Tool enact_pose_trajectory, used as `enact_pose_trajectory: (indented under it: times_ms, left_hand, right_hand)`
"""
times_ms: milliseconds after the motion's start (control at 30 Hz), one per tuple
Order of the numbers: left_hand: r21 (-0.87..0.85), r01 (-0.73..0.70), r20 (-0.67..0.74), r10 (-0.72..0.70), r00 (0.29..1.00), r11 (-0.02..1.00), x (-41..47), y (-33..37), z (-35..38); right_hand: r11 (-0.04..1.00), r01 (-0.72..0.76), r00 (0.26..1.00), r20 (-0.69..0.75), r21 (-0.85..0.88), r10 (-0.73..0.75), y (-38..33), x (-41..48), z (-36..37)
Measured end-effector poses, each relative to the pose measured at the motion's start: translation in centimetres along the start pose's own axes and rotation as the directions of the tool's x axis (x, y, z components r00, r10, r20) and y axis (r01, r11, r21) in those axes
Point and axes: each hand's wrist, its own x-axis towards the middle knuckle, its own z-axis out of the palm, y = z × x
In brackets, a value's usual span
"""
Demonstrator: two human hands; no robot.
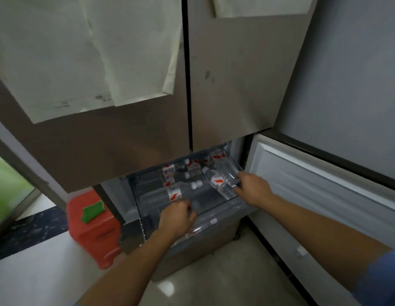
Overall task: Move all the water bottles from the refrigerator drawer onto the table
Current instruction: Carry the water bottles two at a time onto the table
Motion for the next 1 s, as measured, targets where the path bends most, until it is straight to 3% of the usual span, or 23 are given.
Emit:
enact_pose_trajectory:
  times_ms: [233, 367, 433, 667, 833, 933, 1000]
  left_hand:
    - [-0.010, 0.121, 0.082, -0.120, 0.989, 0.993, 1.5, -1.8, 3.9]
    - [0.028, 0.174, 0.054, -0.176, 0.983, 0.984, 1.6, -1.6, 4.2]
    - [0.057, 0.205, 0.047, -0.208, 0.977, 0.977, 1.6, -1.4, 4.2]
    - [0.119, 0.267, -0.041, -0.264, 0.964, 0.956, 1.5, -0.9, 4.4]
    - [0.111, 0.328, -0.033, -0.327, 0.945, 0.938, 1.4, -1.1, 4.9]
    - [0.079, 0.367, 0.003, -0.369, 0.930, 0.927, 1.6, -1.4, 5.1]
    - [0.023, 0.404, 0.029, -0.404, 0.914, 0.915, 1.8, -1.2, 4.8]
  right_hand:
    - [0.997, -0.019, 0.994, 0.105, -0.072, 0.027, -0.1, 8.9, 4.0]
    - [0.952, -0.006, 0.986, 0.159, -0.307, 0.058, -0.6, 12.5, 6.6]
    - [0.902, 0.027, 0.990, 0.135, -0.432, 0.035, -0.6, 13.4, 7.5]
    - [0.802, 0.188, 0.982, 0.086, -0.568, -0.170, 0.9, 14.9, 7.9]
    - [0.865, 0.234, 0.972, 0.118, -0.443, -0.202, 1.2, 14.0, 7.9]
    - [0.931, 0.263, 0.959, 0.177, -0.252, -0.223, 1.4, 13.3, 7.3]
    - [0.980, 0.197, 0.962, 0.200, -0.038, -0.186, 1.5, 12.8, 6.7]
